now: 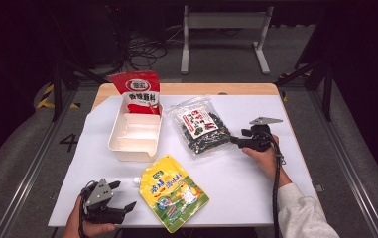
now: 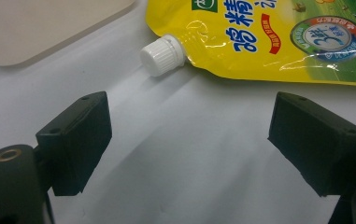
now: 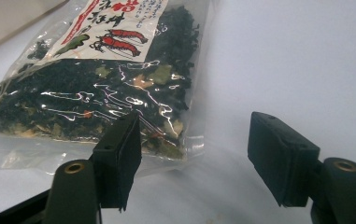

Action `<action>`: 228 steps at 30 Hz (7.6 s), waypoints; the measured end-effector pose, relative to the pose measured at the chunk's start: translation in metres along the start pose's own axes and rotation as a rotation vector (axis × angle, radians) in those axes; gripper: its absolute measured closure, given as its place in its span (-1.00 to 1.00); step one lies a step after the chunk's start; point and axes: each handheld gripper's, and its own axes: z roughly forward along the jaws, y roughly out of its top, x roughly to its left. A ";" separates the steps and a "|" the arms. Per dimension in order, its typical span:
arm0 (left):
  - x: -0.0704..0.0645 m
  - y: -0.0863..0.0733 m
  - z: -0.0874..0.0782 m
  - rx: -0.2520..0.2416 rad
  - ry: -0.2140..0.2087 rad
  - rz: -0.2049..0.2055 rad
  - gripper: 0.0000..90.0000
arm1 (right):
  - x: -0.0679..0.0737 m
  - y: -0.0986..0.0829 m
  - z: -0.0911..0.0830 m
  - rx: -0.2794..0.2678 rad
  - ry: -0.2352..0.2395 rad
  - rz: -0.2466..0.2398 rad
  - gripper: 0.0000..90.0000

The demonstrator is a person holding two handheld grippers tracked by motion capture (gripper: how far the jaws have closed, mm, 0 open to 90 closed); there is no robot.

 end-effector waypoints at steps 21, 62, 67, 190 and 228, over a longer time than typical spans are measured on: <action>-0.002 0.003 0.003 0.001 -0.028 0.012 -0.67 | -0.001 0.003 0.010 0.090 0.074 0.029 0.54; -0.002 0.016 0.006 -0.025 -0.051 0.042 -0.67 | 0.002 -0.006 0.003 0.107 0.118 0.139 0.90; -0.001 0.023 0.004 -0.063 -0.079 0.013 -0.67 | 0.004 -0.009 -0.006 0.116 0.143 0.110 0.93; -0.010 0.237 0.079 -0.365 -0.236 0.089 0.81 | 0.026 -0.059 -0.110 -0.084 -0.022 -0.128 -0.09; 0.103 0.179 -0.028 -0.382 0.108 0.058 0.80 | 0.031 -0.060 -0.102 -0.062 -0.005 -0.138 -0.17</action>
